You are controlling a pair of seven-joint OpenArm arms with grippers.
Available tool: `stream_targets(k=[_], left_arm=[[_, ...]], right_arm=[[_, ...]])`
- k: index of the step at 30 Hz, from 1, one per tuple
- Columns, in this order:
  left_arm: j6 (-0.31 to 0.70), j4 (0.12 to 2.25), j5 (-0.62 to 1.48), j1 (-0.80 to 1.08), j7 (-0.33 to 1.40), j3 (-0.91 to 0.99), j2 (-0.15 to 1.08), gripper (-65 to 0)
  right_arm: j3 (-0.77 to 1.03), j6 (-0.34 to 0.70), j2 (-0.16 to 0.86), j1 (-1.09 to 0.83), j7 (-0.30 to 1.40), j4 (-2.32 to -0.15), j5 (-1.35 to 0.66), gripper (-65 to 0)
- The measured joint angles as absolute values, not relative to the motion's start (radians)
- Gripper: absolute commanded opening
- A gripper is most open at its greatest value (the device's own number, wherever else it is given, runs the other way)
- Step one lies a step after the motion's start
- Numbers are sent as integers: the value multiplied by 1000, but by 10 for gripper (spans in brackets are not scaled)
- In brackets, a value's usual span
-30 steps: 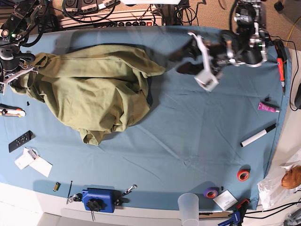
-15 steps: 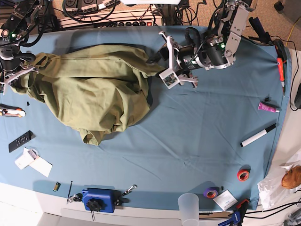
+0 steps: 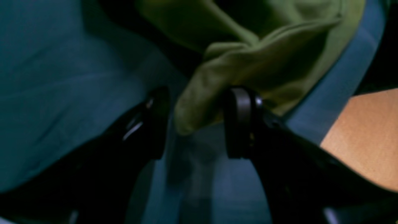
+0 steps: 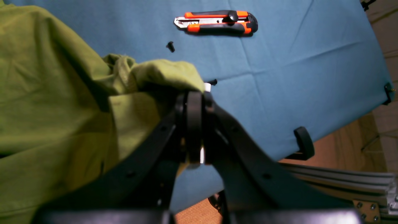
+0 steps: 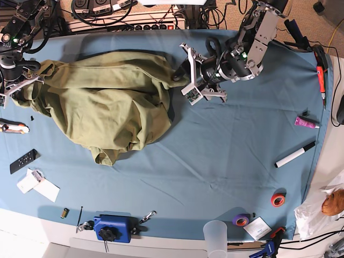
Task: Layout the t-shirt on the table in an organized manner, then fold the t-shirt properly
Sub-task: 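Grasp the shirt with both grippers and lift it, stretching it out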
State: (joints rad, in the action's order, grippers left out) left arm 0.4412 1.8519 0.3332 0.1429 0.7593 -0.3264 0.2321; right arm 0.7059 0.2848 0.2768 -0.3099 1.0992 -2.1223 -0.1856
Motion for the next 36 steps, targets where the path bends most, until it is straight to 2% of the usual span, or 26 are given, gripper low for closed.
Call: stream_targets(k=[1,4,5,7,12,16,20,22,31,36], left_arm=[[455,1852,336,141,758,-326,233,-450],[587,1852,379,138,755,-326,233,-650],[620,1852,400,139,758,-327,233,-650],[613,1852,420,140,757,-326,232,-650],[542,1852,416,114,757,-301,230,-650],[543,1864,418,60,763,-165,228,-650],[569,1879,532,-9,798,24,237,-650],[612,1879,592,-46,815,92,262,-650],[613,1880,633,-187,797,191,473,-650],[539,1873,518,-236,724,191,521,-650]], right_arm=[[706,285,277,-310,1099,-2122,-186,-650],[706,285,277,-310,1097,-2122,-186,-650],[706,285,277,-310,1091,-2122,-188,-650],[706,297,277,-310,1083,-2122,-214,-650],[706,392,277,-306,1010,-2122,-338,-650],[706,399,278,-270,947,-2122,-369,-650],[706,405,301,-196,941,-2122,-427,-650],[700,416,313,-174,937,-2122,-439,-650],[479,419,329,13,905,-1923,-441,-650],[350,419,327,202,886,-1765,-394,-650]])
